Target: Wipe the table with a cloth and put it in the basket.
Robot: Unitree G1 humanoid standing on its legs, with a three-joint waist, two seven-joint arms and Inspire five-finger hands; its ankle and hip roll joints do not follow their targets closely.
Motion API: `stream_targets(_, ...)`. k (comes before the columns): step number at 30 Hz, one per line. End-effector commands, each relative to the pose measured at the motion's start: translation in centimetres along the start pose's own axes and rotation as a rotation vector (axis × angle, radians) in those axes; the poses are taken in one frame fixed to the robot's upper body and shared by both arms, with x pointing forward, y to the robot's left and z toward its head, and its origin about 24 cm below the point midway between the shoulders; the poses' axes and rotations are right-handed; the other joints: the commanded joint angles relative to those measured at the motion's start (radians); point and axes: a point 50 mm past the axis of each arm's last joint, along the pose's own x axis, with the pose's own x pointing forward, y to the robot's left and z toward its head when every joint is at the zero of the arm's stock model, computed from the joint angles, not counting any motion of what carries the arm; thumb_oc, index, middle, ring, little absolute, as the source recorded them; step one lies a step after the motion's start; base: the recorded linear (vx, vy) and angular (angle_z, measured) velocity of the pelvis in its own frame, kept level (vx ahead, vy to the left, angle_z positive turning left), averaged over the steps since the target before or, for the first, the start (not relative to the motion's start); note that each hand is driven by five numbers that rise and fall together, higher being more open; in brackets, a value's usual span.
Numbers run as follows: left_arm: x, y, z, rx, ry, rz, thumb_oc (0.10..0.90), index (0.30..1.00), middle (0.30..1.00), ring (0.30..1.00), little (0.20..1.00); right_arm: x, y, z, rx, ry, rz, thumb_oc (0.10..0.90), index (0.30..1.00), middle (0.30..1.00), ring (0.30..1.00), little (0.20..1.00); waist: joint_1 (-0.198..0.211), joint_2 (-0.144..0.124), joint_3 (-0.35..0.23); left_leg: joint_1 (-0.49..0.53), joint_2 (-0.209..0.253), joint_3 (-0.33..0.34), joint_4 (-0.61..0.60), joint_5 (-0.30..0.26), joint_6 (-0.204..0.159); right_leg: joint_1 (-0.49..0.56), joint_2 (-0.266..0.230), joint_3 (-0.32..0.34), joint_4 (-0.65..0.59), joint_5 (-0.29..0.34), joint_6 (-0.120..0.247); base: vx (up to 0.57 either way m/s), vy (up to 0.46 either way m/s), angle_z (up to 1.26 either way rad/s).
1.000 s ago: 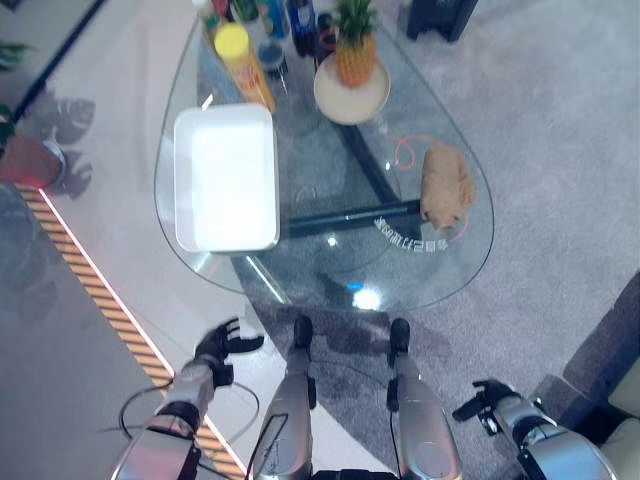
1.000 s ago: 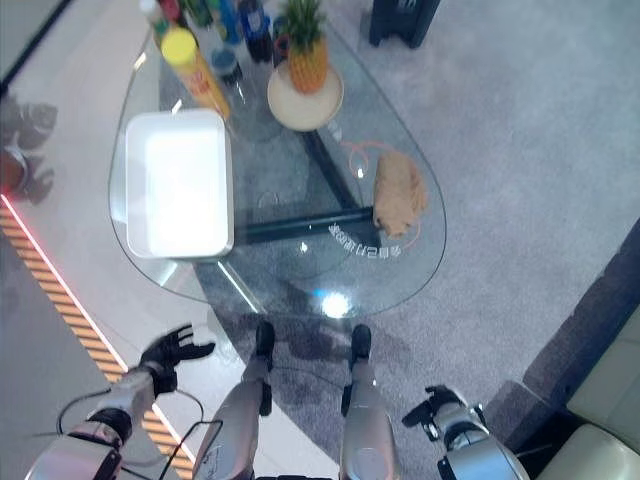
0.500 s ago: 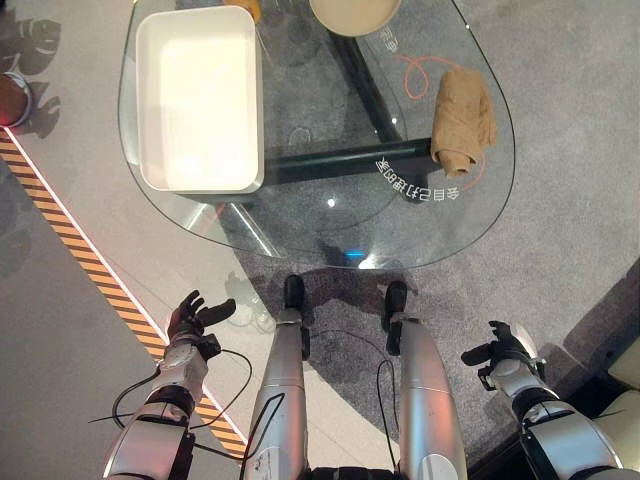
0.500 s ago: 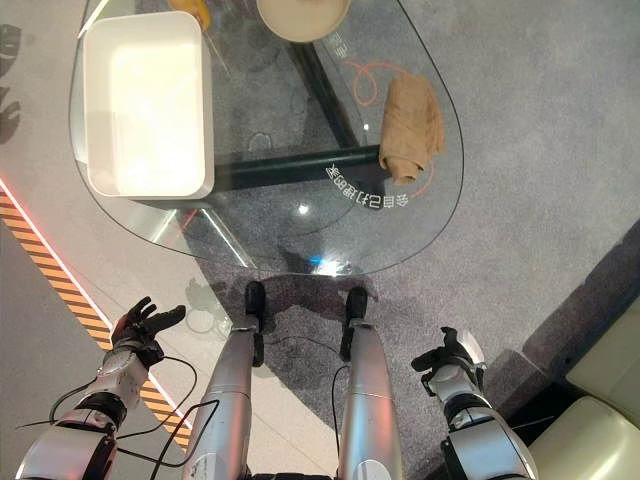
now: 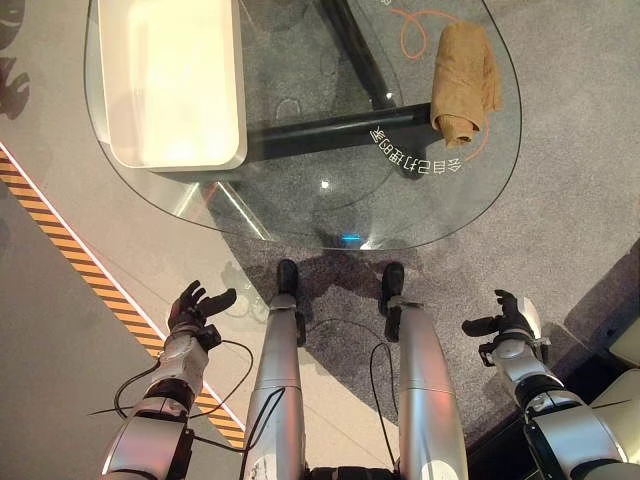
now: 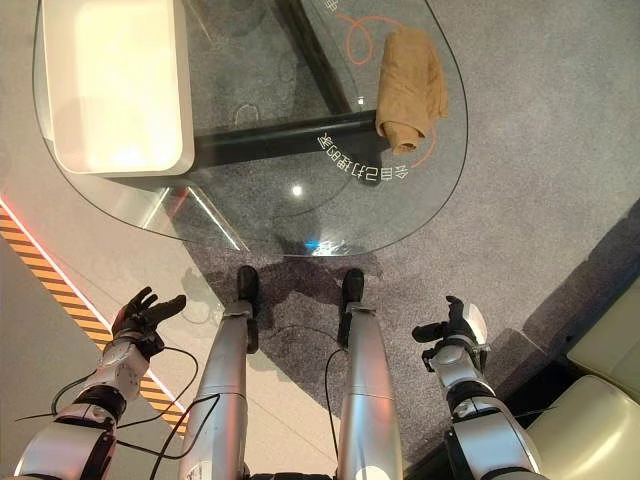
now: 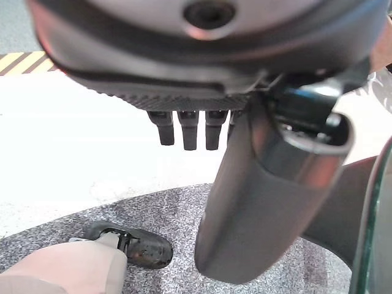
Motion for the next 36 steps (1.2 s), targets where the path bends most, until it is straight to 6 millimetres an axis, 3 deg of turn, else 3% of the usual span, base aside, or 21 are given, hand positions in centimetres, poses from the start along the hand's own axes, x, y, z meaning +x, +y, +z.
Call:
stream_targets(1,-0.2,5.1,0.7,-0.034,-0.028,0.131,0.800,0.900,0.900,0.900,0.900,0.5,-4.6,-2.4,0.101,0.050,-0.189,0.800,0.900,0.900,0.900,0.900,0.000,-0.013,-0.019,-0.010,-0.093,0.062,0.061,-0.052,0.090,0.047,0.059,-0.021,-0.056,0.030,-0.033,0.00,0.000,0.00)
stream_targets(2,-0.2,5.1,0.7,-0.033,-0.027,0.131,0.800,0.900,0.900,0.900,0.900,0.6,-4.8,-2.2,0.114,0.048,-0.193,0.800,0.900,0.900,0.900,0.900,0.000,-0.013,-0.019,-0.008,-0.093,0.062,0.060,-0.053,0.090,0.050,0.059,-0.021,-0.058,0.030,-0.033,0.00,0.000,0.00)
stream_targets(7,-0.1,4.9,0.7,-0.032,-0.019,0.119,0.800,0.900,0.900,0.900,0.900,1.5,-8.1,2.1,0.608,-0.069,-0.293,0.800,0.900,0.900,0.900,0.900,0.004,-0.016,-0.019,0.006,-0.100,0.062,0.054,-0.062,0.085,0.067,0.062,-0.024,-0.078,0.031,-0.030,0.00,0.000,0.00)
stream_targets(10,0.0,4.5,0.7,-0.030,-0.020,0.110,0.800,0.900,0.900,0.900,0.900,1.5,-9.6,4.5,0.743,-0.160,-0.342,0.800,0.900,0.900,0.900,0.900,0.006,-0.017,-0.019,0.011,-0.103,0.062,0.048,-0.065,0.085,0.069,0.062,-0.028,-0.085,0.033,-0.029,0.00,0.000,0.00)
stream_targets(13,0.1,4.2,0.8,-0.026,-0.014,0.102,0.800,0.900,0.900,0.900,0.900,1.4,-12.9,8.7,0.855,-0.292,-0.436,0.800,0.900,0.900,0.900,0.900,0.012,-0.009,-0.019,0.013,-0.105,0.063,0.036,-0.061,0.084,0.069,0.058,-0.034,-0.094,0.034,-0.029,0.00,0.000,0.00)
stream_targets(16,0.1,4.2,0.8,-0.029,-0.011,0.102,0.800,0.900,0.900,0.900,0.900,1.0,-14.0,10.5,0.889,-0.349,-0.473,0.800,0.900,0.900,0.900,0.900,0.013,-0.007,-0.019,0.016,-0.105,0.062,0.030,-0.059,0.085,0.070,0.059,-0.035,-0.098,0.035,-0.030,0.00,0.000,0.00)
stream_targets(17,0.0,4.2,0.6,-0.030,-0.008,0.103,0.800,0.900,0.900,0.900,0.900,0.3,-15.0,12.9,0.929,-0.436,-0.521,0.800,0.900,0.900,0.900,0.900,0.013,-0.004,-0.019,0.020,-0.106,0.061,0.017,-0.055,0.084,0.071,0.062,-0.035,-0.106,0.036,-0.029,0.00,0.000,0.00)
stream_targets(18,0.0,4.2,0.6,-0.033,-0.008,0.103,0.800,0.900,0.900,0.900,0.900,0.0,-15.3,13.6,0.940,-0.474,-0.537,0.800,0.900,0.900,0.900,0.900,0.013,-0.004,-0.019,0.021,-0.106,0.061,0.012,-0.054,0.084,0.071,0.063,-0.035,-0.109,0.036,-0.030,-0.04,0.054,0.00)
stream_targets(19,0.0,4.0,0.7,-0.043,-0.011,0.102,0.800,0.900,0.900,0.900,0.900,-1.2,-15.7,16.0,0.970,-0.562,-0.555,0.800,0.900,0.900,0.900,0.900,0.013,-0.001,-0.019,0.021,-0.106,0.061,0.001,-0.050,0.084,0.069,0.064,-0.035,-0.114,0.036,-0.029,-0.04,0.045,-0.03)
stream_targets(27,0.3,3.0,1.4,-0.074,-0.027,0.087,0.800,0.900,0.900,0.900,0.900,-6.6,-15.4,24.6,0.931,-0.932,-0.463,0.800,0.900,0.900,0.900,0.900,0.009,0.006,-0.019,0.035,-0.106,0.060,-0.049,-0.036,0.081,0.075,0.068,-0.033,-0.153,0.029,-0.029,-0.02,0.023,-0.01)
stream_targets(30,0.3,2.8,1.6,-0.082,-0.032,0.077,0.800,0.900,0.900,0.900,0.900,-8.3,-14.5,26.8,0.878,-1.015,-0.390,0.800,0.900,0.900,0.900,0.900,0.009,0.009,-0.019,0.039,-0.106,0.061,-0.063,-0.033,0.080,0.078,0.069,-0.034,-0.166,0.026,-0.032,-0.01,0.004,0.00)
stream_targets(36,0.2,2.4,1.1,-0.082,-0.027,0.061,0.800,0.900,0.900,0.900,0.900,-9.9,-12.9,28.9,0.764,-1.073,-0.337,0.800,0.900,0.900,0.900,0.900,0.014,0.017,-0.019,0.051,-0.105,0.069,-0.079,-0.030,0.081,0.088,0.068,-0.035,-0.183,0.021,-0.038,0.00,0.000,0.00)
